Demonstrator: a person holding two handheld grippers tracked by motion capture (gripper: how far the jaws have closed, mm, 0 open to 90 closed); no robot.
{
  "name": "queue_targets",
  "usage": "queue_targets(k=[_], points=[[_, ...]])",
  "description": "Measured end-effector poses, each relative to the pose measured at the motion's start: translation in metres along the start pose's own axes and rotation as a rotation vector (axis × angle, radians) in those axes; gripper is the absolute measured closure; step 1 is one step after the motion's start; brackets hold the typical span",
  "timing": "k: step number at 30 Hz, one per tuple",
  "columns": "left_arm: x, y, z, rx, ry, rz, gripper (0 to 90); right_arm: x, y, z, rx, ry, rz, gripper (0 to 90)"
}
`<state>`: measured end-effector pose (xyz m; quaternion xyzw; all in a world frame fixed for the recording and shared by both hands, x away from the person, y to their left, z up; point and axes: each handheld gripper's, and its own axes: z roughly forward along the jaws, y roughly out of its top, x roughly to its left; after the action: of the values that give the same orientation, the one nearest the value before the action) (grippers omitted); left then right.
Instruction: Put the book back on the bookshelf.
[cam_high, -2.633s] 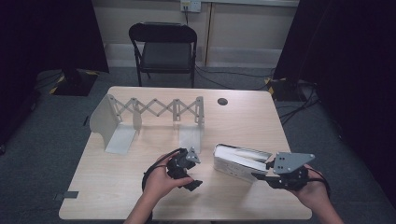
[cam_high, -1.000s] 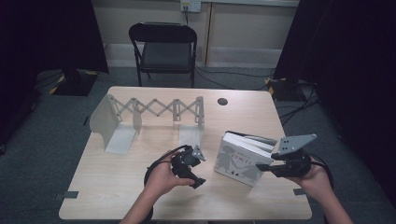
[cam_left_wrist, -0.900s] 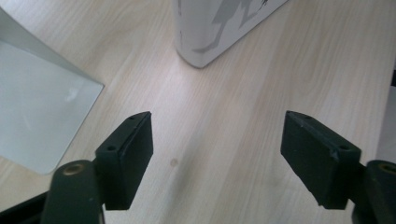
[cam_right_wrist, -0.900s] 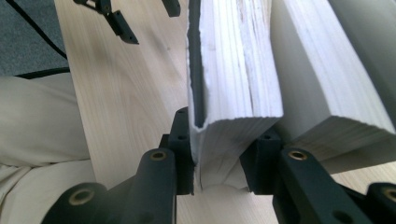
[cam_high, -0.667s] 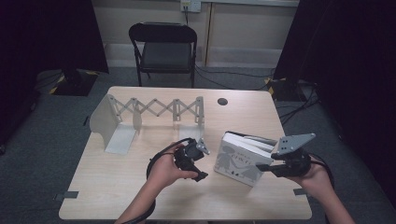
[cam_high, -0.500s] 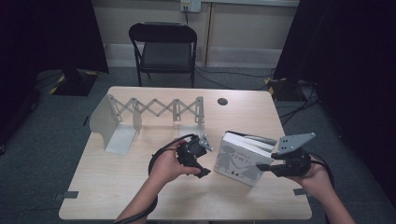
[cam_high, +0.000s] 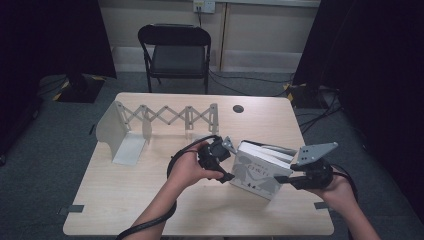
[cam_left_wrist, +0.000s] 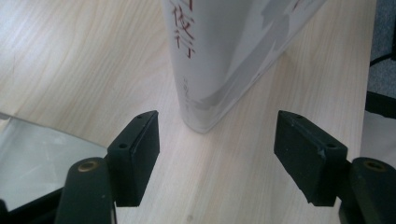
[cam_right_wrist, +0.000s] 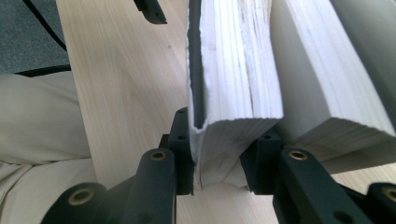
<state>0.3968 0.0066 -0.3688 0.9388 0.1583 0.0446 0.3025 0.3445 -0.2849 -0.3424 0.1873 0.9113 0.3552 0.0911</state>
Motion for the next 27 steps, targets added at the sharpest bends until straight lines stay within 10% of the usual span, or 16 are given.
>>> queue_targets(k=[27], points=[[0.0,0.034,0.012,-0.051,-0.035,0.084,31.9,0.001,0.0,0.0,0.0,0.001,-0.007,67.8]])
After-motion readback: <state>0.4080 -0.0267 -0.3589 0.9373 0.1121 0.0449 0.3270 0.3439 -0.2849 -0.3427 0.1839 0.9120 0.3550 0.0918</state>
